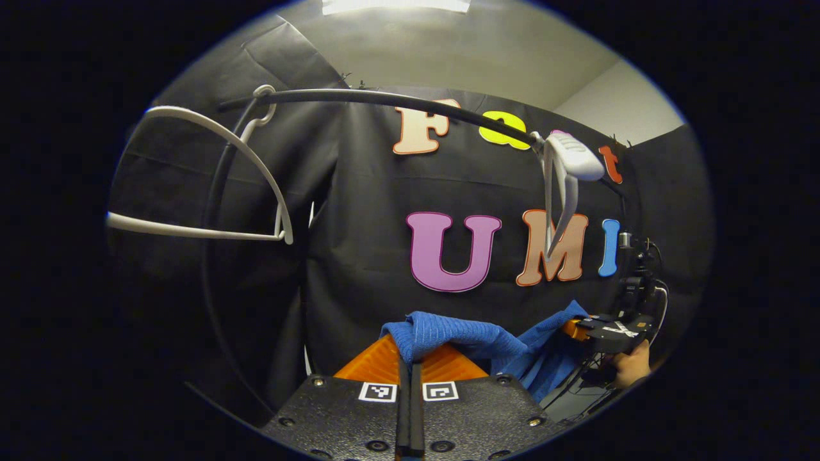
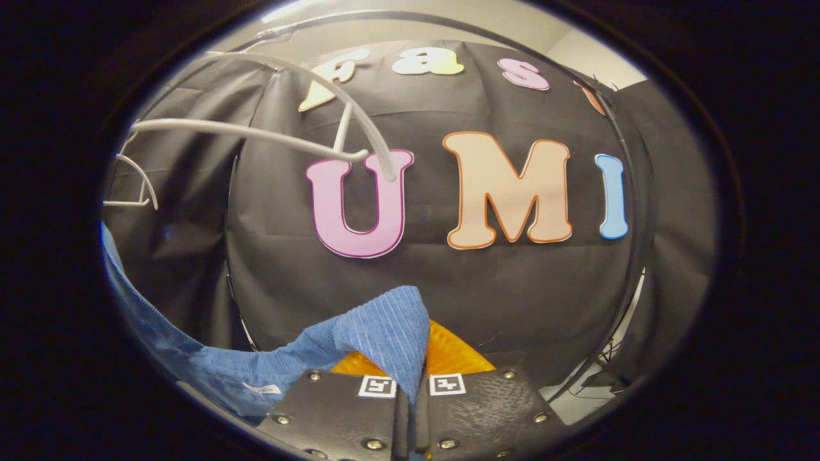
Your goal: Grasp the clothes on the hanger with both hands and then place them into the laundry hamper below.
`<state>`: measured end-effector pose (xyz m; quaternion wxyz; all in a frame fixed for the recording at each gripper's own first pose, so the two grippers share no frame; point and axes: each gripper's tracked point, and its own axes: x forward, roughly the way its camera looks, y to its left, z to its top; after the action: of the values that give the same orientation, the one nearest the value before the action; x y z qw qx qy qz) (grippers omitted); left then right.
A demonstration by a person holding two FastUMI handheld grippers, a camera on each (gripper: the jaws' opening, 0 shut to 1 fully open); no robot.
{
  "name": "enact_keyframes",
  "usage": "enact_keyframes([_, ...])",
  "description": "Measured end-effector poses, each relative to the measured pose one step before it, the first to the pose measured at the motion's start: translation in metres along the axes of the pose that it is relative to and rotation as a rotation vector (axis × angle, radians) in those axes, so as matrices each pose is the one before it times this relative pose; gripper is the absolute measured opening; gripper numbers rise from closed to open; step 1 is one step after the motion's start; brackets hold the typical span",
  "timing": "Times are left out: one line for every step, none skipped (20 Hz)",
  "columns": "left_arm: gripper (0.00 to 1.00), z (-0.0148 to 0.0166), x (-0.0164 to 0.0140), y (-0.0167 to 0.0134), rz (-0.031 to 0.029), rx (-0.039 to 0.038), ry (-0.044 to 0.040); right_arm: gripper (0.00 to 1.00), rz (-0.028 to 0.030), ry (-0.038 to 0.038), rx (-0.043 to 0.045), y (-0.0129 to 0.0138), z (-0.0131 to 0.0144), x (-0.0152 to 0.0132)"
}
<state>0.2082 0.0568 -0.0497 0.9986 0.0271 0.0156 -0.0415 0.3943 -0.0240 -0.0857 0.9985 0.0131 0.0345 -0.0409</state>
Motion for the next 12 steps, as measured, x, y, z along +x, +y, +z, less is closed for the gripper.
enact_keyframes([0.01,0.00295,-0.00209,-0.00156,-0.00132,-0.00414,-0.00567,0.05,0.00213,-0.00978,0.00646,-0.00037,0.00661,-0.00818])
enact_keyframes([0.01,0.00371,-0.00161,-0.00210,-0.00060,-0.00236,-0.00494,0.05,-0.01012,-0.01054,-0.00155,-0.00432,0.00627,-0.00761])
enact_keyframes([0.01,0.00291,-0.00271,-0.00275,-0.00078,-0.00158,-0.00383,0.05,-0.00192,-0.00730,0.00121,-0.00322,0.00632,-0.00817])
enact_keyframes([0.01,0.00314,-0.00473,-0.00295,-0.00124,-0.00709,-0.00652,0.05,0.00155,-0.00724,0.00599,0.00018,0.00438,-0.00740])
enact_keyframes([0.01,0.00265,-0.00164,-0.00302,-0.00138,-0.00381,-0.00065,0.02,0.00098,-0.00335,0.00564,-0.00124,0.00552,-0.00908])
enact_keyframes([0.01,0.00090,-0.00061,-0.00129,-0.00056,-0.00162,-0.00051,0.05,-0.00033,-0.00654,0.00625,-0.00251,0.00479,-0.00658])
enact_keyframes([0.01,0.00262,-0.00052,-0.00220,-0.00464,-0.00018,-0.00254,0.07,0.00907,-0.00482,0.00800,0.00006,0.00573,-0.00567])
enact_keyframes([0.01,0.00107,-0.00104,-0.00406,-0.00544,0.00247,-0.00142,0.07,0.01531,-0.00679,0.01274,0.00375,0.00587,-0.00649])
enact_keyframes([0.01,0.00136,-0.00095,-0.00498,-0.00484,0.00749,-0.00259,0.07,0.00848,-0.00470,0.01740,0.00274,0.00602,-0.00788])
enact_keyframes([0.01,0.00050,-0.00213,-0.00439,-0.00073,0.00772,-0.00103,0.07,0.01125,-0.00442,0.02053,0.00376,0.00505,-0.00975])
enact_keyframes([0.01,0.00086,0.00039,-0.00327,-0.00245,0.00686,-0.00024,0.07,0.01250,-0.00620,0.01926,0.00487,0.00635,-0.00944])
enact_keyframes([0.01,-0.00057,0.00041,-0.00172,-0.00204,0.00582,-0.00114,0.07,0.01209,-0.00832,0.01293,0.00339,0.00747,-0.00908])
